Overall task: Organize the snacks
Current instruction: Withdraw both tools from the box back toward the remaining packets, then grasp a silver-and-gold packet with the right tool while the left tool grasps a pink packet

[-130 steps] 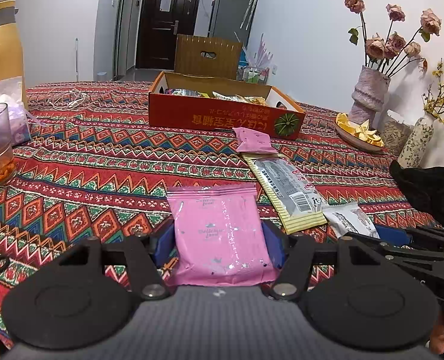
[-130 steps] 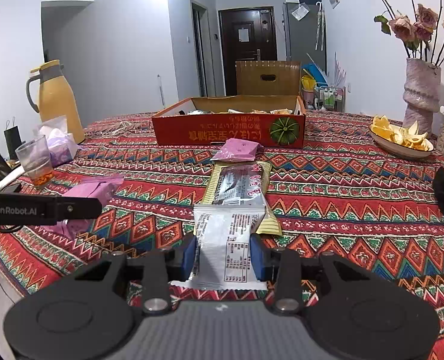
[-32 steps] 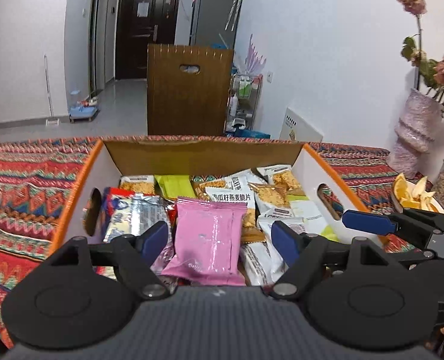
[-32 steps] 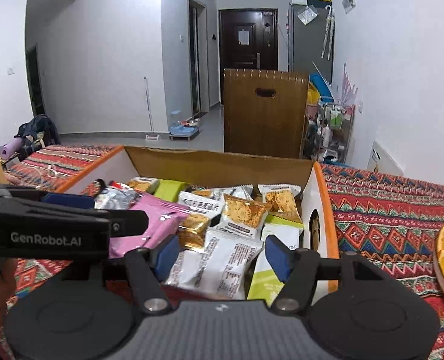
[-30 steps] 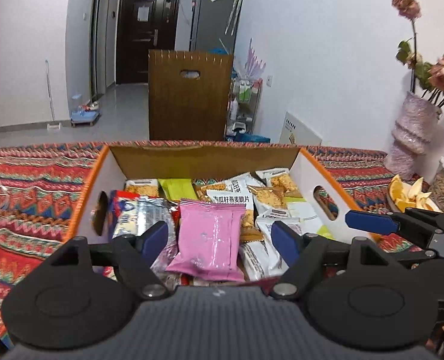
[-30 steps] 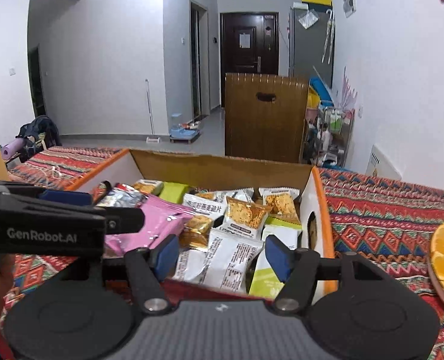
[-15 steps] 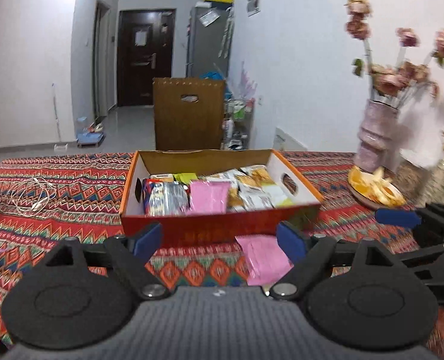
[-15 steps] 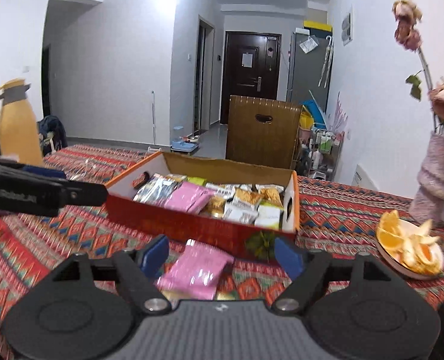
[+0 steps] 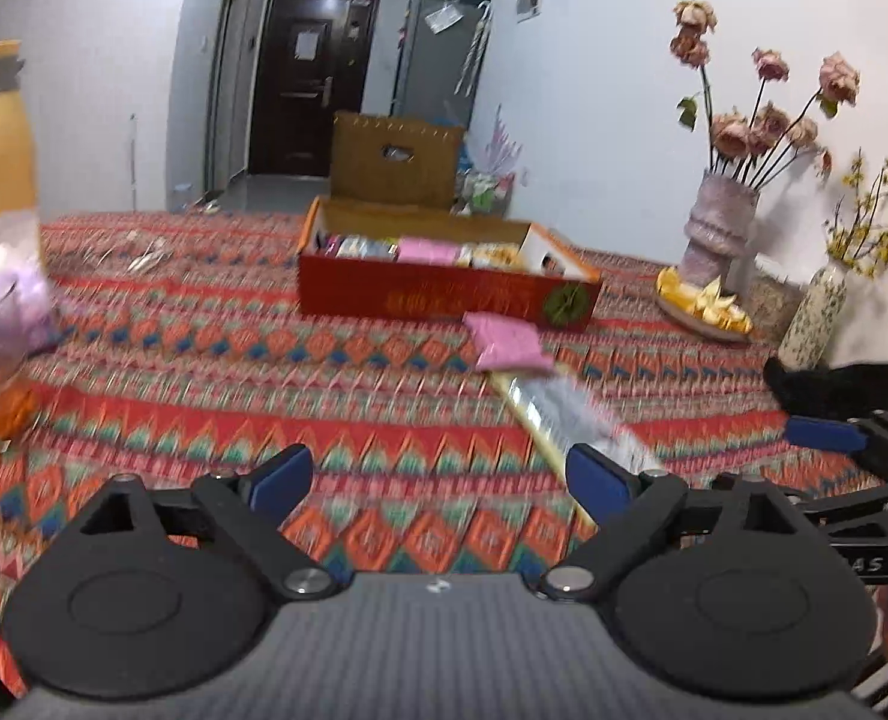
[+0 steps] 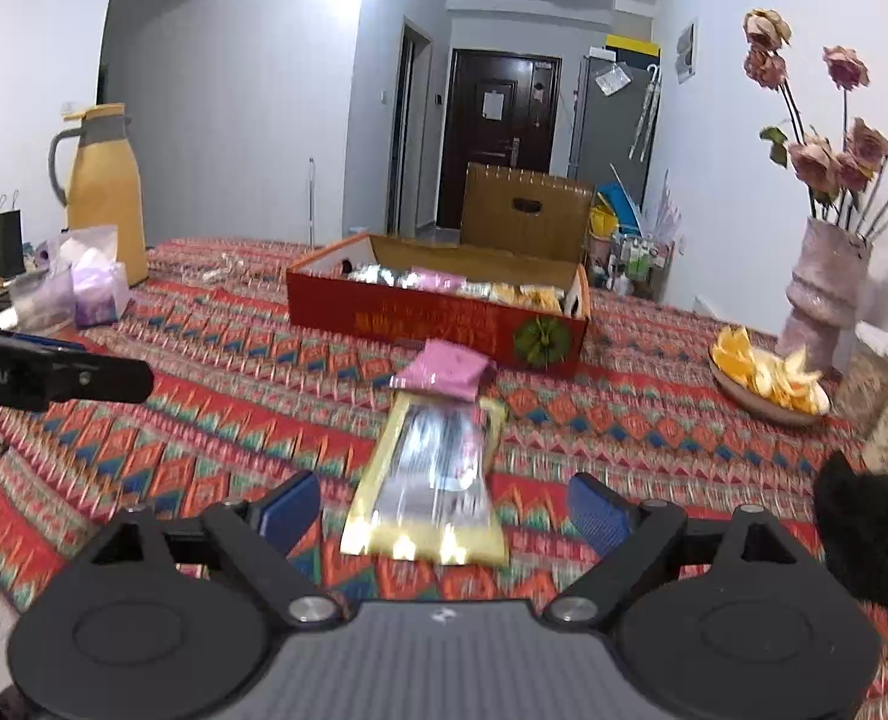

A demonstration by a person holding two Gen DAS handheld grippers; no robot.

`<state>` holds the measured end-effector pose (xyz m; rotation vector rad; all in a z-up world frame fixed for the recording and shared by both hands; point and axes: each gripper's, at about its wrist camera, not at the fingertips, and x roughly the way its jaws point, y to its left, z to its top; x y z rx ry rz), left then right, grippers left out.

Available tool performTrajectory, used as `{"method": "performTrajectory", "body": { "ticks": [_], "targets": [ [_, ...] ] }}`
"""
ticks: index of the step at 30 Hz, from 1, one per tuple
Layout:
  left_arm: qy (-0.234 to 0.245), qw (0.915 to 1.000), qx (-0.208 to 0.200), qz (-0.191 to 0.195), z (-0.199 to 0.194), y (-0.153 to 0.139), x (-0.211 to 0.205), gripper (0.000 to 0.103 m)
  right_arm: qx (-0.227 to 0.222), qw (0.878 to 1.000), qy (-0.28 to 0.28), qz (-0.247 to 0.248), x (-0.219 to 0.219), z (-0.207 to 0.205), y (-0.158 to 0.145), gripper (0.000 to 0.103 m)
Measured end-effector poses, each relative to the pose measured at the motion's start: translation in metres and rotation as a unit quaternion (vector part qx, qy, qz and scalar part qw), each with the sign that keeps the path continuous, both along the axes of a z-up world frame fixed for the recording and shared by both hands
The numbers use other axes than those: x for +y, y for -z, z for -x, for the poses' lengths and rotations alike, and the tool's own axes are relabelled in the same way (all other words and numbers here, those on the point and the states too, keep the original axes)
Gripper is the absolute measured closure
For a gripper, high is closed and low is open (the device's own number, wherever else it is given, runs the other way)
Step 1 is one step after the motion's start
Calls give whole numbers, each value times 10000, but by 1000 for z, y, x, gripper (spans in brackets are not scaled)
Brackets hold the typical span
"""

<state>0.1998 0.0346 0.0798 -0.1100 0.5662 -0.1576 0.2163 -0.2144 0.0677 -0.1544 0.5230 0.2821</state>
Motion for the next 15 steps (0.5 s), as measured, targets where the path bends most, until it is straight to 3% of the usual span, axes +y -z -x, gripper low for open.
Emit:
{"method": "performTrajectory", "body": {
  "ticks": [9, 15],
  "targets": [
    [-131, 9996, 257, -52, 36, 20, 3, 10, 227, 9996, -29, -175, -3, 44, 20, 14],
    [-186, 9993, 314, -62, 36, 24, 5, 10, 264, 9995, 49, -184, -3, 43, 24, 14]
  ]
}}
